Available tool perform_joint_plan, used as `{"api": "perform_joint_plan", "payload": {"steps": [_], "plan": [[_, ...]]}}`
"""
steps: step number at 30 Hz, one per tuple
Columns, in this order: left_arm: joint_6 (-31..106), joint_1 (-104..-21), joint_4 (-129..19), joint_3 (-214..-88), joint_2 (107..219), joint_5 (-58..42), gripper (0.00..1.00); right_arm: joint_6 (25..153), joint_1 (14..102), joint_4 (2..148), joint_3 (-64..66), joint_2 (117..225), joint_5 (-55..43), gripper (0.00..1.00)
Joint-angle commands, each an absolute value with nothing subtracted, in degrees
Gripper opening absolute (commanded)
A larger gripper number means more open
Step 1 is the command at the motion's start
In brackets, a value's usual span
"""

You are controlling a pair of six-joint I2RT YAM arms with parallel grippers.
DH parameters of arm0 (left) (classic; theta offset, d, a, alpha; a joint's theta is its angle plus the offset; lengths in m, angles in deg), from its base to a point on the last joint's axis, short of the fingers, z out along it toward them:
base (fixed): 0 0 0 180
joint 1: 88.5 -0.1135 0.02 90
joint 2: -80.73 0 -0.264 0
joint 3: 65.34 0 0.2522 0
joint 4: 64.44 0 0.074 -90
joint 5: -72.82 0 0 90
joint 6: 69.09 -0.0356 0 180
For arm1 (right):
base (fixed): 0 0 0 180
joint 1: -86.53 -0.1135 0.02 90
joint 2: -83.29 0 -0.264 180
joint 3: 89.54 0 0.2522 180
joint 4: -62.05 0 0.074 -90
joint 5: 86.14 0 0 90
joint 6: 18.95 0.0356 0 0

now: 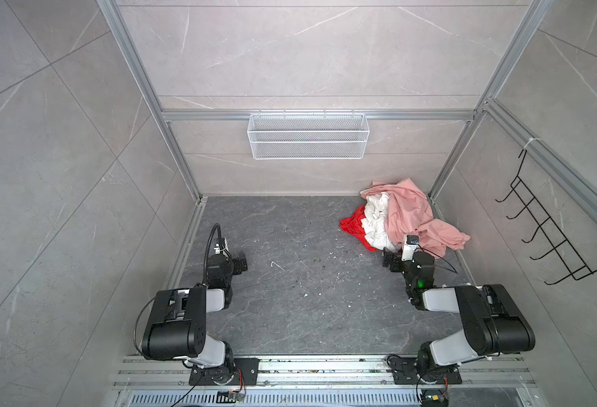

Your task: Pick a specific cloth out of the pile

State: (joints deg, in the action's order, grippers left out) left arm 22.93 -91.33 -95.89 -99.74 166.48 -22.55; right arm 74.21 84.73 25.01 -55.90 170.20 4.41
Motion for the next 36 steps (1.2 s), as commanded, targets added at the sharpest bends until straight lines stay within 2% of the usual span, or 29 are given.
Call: {"api": "perform_joint_plan", "payload": {"steps": [1,36], "plan": [[21.8,-91.3,-98.1,-100.6,166.9,-21.8,1.0,73.6,84.9,25.0,-54.7,170.9,3.7,1.0],[21.8,-91.2,-98.2,-100.2,166.6,-21.8,1.0,73.1,84.9,24.0,-55.5,170.3,3.9,1.0]]}}
